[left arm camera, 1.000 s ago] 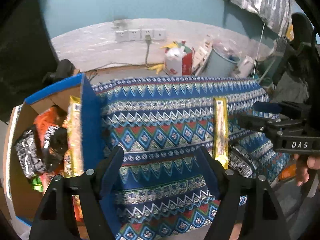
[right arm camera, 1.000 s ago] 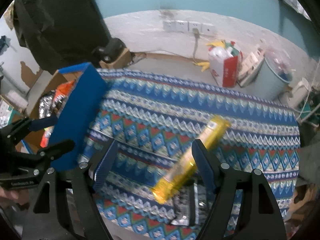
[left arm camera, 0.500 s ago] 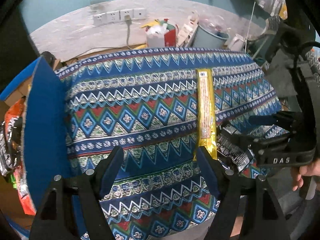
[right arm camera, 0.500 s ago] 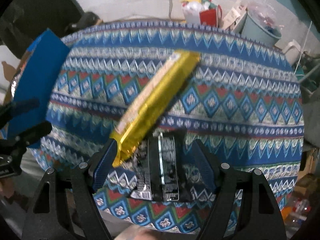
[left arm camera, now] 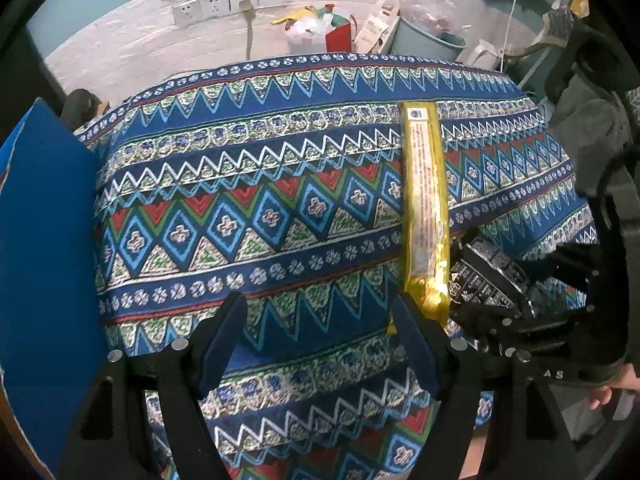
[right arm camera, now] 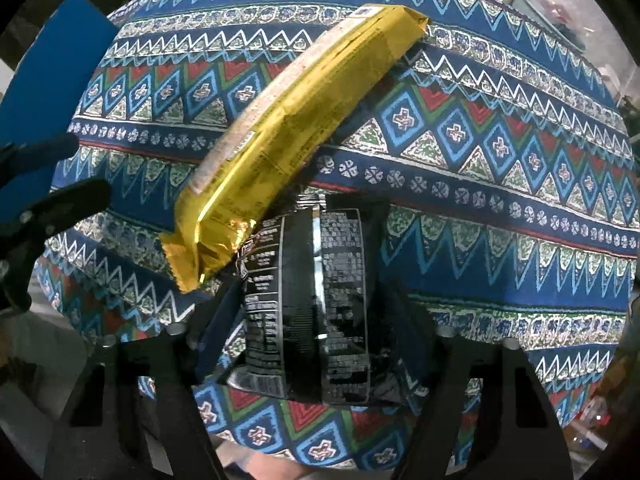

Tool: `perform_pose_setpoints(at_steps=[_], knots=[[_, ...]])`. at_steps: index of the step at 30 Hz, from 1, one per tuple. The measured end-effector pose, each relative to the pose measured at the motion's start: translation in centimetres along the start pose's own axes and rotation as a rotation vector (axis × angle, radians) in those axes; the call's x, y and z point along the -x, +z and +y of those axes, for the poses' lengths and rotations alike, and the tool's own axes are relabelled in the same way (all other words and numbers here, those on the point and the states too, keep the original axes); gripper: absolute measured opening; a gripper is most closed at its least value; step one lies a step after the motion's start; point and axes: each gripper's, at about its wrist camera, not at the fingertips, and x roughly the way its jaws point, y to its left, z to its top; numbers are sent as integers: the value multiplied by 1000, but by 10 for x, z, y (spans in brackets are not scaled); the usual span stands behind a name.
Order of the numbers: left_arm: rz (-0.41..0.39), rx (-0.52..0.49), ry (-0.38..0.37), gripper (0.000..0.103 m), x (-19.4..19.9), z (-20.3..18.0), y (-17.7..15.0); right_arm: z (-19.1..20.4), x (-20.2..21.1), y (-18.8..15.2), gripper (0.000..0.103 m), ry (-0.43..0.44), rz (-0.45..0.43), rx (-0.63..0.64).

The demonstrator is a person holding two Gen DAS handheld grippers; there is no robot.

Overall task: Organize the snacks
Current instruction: 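Grasp a yellow wafer bar with left tool while right tool grasps black bag, then lift the yellow bar and black bag and carry both over the box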

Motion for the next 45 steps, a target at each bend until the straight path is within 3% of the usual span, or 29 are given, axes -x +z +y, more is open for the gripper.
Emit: perform_pose_setpoints(at_steps=[2, 17, 31, 32, 34, 35, 37, 42, 45], knots=[[-2, 3, -7, 76, -1, -3, 5, -6, 5, -1, 55, -10, -12, 0], [-14, -12, -60, 76, -29, -47, 44, -84, 49, 3, 55, 41, -215, -217], [15, -41, -46, 76, -74, -77, 66, -138, 62, 5, 55, 51, -260, -297], [16, -56, -37, 74, -77, -80, 67, -142, 63, 5, 55, 53, -263, -303], [18, -75, -22, 59, -82, -84, 67, -146, 65, 4, 55, 58, -269, -310], [11, -82, -10, 57, -83, -86, 67, -147, 66, 4, 55, 59, -272, -314], [-4, -99, -16, 33, -83, -90, 67, -146, 67, 7, 55, 61, -275, -317], [-40, -164, 39, 29, -78, -101, 65, -140, 72, 10, 55, 68, -295, -313], [-35, -146, 37, 28, -73, -96, 64, -135, 78, 13, 55, 68, -310, -304]])
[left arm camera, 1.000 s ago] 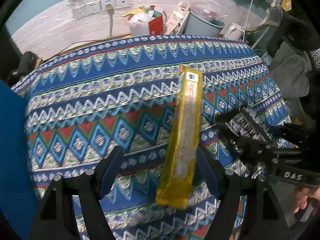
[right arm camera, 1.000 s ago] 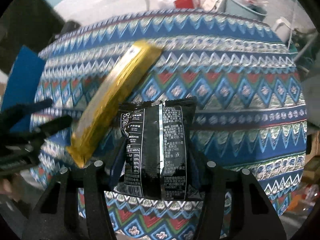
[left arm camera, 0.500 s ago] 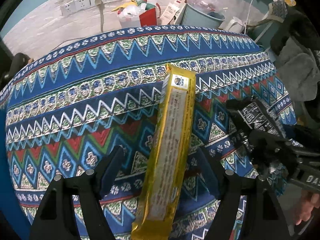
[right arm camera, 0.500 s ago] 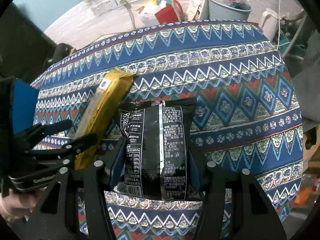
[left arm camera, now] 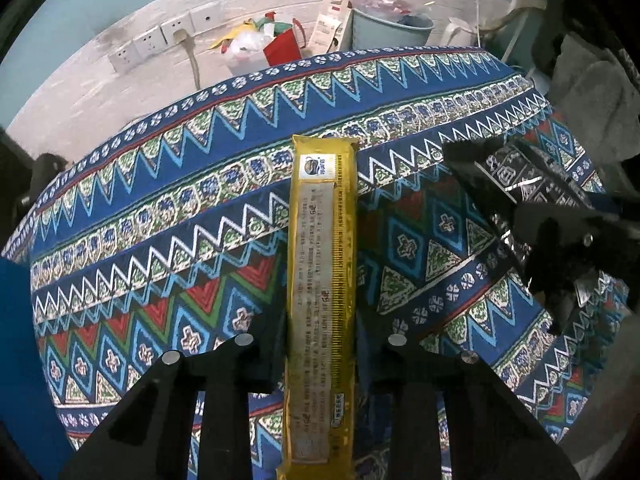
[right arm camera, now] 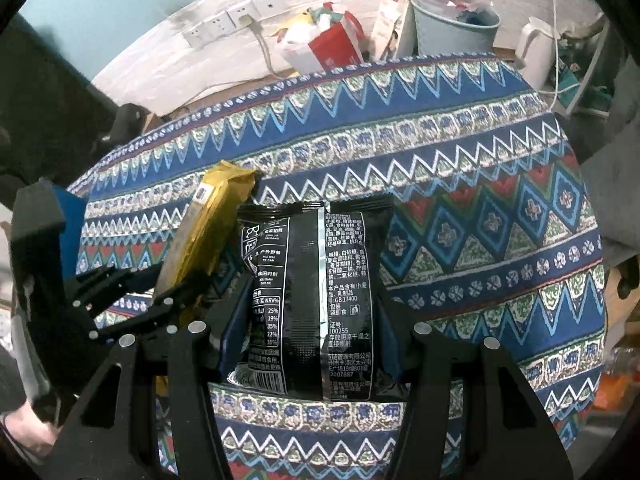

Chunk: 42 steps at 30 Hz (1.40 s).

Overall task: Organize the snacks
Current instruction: 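Lift the yellow bar and black bag and carry both over the box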

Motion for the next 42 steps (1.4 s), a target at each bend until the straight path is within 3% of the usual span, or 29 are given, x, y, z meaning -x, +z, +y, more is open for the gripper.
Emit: perform_pose_setpoints(at_steps=[15, 29, 42], knots=[[-70, 116, -4, 28, 64, 55, -18, 48, 15, 6, 55, 26, -68, 59], [-152, 121, 39, 29, 122, 82, -40, 97, 45, 11, 55, 86, -136, 135], [-210, 213, 32, 29, 168, 125, -66, 151, 54, 14, 55, 151, -152, 226]])
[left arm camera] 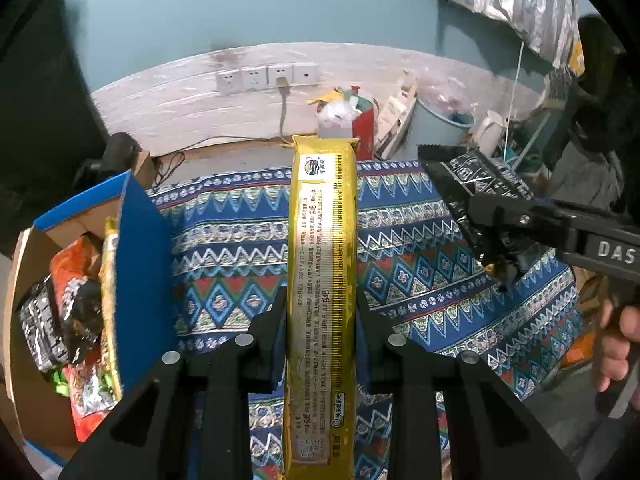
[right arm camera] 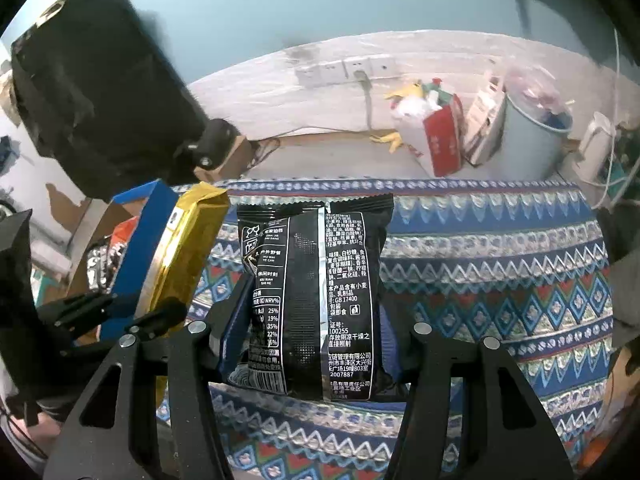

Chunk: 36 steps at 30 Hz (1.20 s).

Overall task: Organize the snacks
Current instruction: 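Lift the yellow bar and black bag and carry both over the box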

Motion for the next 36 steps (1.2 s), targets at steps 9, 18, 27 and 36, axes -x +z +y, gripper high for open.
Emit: perform_pose_setpoints(at_steps=[9, 18, 27, 36], knots=[[-58, 44, 58, 29, 27, 37, -5, 40, -12, 10, 55, 35, 5, 53], [-101, 119, 93, 29, 49, 82, -11, 94, -31, 22, 55, 87, 14, 118], [-128, 232, 143, 29, 66, 142, -23, 147, -54, 27, 55, 128, 33, 184], [-149, 340, 158, 29, 76, 202, -37, 186, -78, 31, 55, 154, 50, 224]])
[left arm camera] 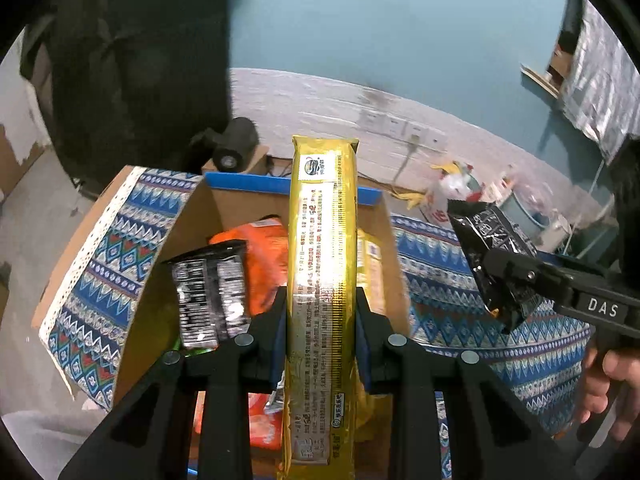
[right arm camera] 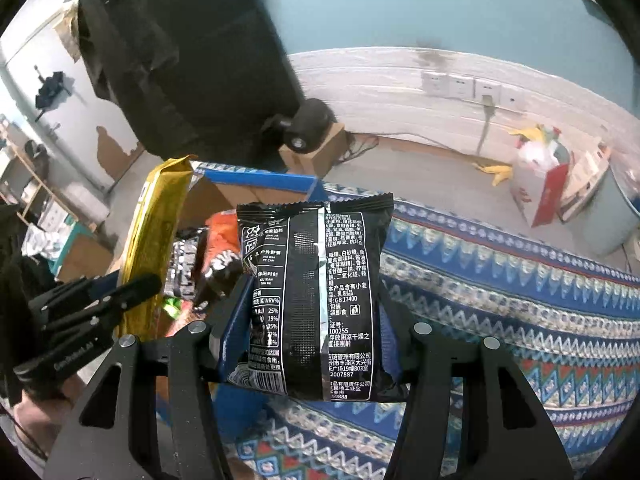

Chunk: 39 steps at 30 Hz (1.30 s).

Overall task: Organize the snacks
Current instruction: 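Lift the yellow bar and black bag and carry both over the box, then open left tool to drop yellow bar while right tool drops black bag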

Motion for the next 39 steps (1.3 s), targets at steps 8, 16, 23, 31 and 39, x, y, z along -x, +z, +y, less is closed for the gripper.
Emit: perform_pose_setpoints(at_steps=[8, 16, 23, 31, 39], knots=[[8, 34, 44, 29, -11, 25, 1, 25, -20, 8, 55, 33, 14, 28], [34, 94, 67, 30, -21, 45, 1, 54, -37, 18, 55, 68, 22, 72], [11, 92, 92, 39, -3, 52, 2, 76, -54, 21, 55, 89, 44, 109], [-10, 122, 92, 50, 15, 61, 2, 92, -69, 16, 57, 113, 77, 136], [-40, 135, 60, 65, 32, 59, 4, 96, -56, 14, 73, 97, 52, 142]])
